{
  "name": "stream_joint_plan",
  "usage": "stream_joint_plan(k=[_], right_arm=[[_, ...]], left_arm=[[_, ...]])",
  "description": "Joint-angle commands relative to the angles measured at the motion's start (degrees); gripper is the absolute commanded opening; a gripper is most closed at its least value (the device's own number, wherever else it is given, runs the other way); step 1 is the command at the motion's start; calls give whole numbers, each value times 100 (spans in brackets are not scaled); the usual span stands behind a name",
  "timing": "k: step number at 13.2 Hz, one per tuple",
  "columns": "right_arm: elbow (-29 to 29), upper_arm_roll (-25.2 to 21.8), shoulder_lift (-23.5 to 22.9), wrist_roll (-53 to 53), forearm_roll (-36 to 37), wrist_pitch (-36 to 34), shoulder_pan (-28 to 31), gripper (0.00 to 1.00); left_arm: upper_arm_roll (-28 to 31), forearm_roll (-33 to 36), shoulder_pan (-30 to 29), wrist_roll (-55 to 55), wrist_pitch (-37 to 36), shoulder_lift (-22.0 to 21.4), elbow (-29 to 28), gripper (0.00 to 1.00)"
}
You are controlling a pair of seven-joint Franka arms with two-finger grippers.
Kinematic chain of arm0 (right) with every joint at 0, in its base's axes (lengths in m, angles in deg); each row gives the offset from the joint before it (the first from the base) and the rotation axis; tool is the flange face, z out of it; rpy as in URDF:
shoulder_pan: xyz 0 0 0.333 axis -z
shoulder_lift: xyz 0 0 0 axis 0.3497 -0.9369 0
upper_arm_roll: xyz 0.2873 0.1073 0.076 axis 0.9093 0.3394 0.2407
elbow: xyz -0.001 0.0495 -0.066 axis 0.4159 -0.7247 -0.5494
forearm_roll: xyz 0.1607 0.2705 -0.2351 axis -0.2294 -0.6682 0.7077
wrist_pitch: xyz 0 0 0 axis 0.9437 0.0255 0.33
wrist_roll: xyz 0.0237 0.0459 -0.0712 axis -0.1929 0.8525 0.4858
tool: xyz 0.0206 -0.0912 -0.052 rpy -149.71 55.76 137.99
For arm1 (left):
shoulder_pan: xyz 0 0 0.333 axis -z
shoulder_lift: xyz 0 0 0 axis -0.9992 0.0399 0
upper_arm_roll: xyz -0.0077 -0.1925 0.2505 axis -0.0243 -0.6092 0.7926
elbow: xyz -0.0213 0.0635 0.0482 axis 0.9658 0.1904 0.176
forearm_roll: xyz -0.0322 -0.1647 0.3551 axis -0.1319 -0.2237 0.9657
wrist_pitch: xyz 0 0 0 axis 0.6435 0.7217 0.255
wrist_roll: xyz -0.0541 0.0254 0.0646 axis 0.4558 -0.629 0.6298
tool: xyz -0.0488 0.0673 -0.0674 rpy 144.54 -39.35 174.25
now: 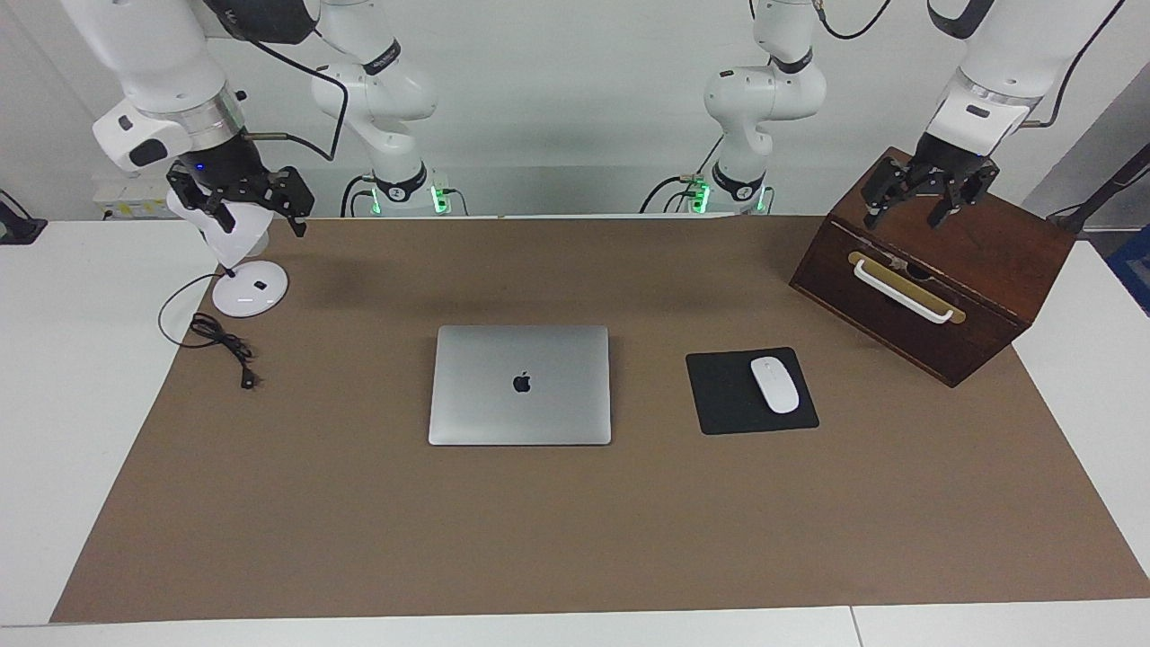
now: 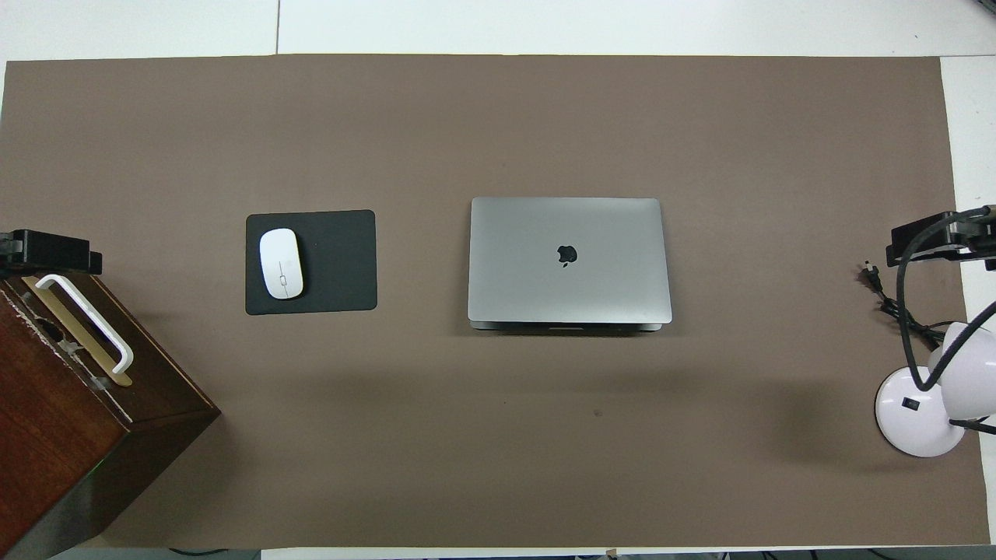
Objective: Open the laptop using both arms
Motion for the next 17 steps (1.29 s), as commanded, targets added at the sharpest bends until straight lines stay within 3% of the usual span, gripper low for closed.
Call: stream_joint_plan(k=[1, 11, 14, 15, 16, 17], right_arm=[[-124, 71, 115, 115, -133, 109, 123, 100], [-141, -7, 106, 158, -142, 259, 35, 100], [-203, -227, 106, 885, -115, 661, -263, 100], [-290, -480, 124, 1036, -98, 776, -499, 100], [-395, -970, 132, 1011, -106, 1021, -919, 100], [-457, -1288, 133, 1002, -124, 1293, -1184, 100]], left_arm=[[-25, 102, -44, 79, -54, -21, 14, 100], [-60, 111, 149, 44, 44, -21, 6, 100], [-60, 76, 140, 96, -2, -38, -55, 100], [-60, 76, 149, 114, 51, -64, -108, 83], [-60, 76, 158, 183, 86, -65, -91, 57], [-60, 50, 149, 210, 182, -47, -91, 22]])
